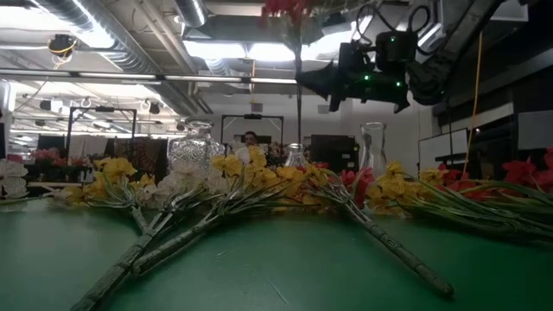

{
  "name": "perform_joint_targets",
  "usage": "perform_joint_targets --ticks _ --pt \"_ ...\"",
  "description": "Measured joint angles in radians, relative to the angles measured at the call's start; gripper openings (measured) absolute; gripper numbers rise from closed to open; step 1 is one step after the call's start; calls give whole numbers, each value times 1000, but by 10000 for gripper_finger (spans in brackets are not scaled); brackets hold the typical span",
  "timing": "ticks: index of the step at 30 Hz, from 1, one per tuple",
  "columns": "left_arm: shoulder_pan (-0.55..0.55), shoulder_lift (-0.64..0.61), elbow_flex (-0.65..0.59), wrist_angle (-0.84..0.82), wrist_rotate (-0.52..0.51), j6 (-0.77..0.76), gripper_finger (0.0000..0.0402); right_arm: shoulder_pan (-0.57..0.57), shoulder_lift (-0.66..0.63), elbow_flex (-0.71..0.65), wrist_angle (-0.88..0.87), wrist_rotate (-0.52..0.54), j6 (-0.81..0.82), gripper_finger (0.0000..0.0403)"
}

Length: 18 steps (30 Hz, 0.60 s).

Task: Sort flowers into vase by color
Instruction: Put the left red flower into the center transparent vase

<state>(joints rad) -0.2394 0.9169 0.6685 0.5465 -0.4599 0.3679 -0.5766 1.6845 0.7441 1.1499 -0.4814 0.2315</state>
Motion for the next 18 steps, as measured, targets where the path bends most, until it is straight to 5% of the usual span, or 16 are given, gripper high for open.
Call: perform_joint_targets --ticks 18 --pt "0 0 0 0 1 5 64 0 48 0 -22 -1 26 9"
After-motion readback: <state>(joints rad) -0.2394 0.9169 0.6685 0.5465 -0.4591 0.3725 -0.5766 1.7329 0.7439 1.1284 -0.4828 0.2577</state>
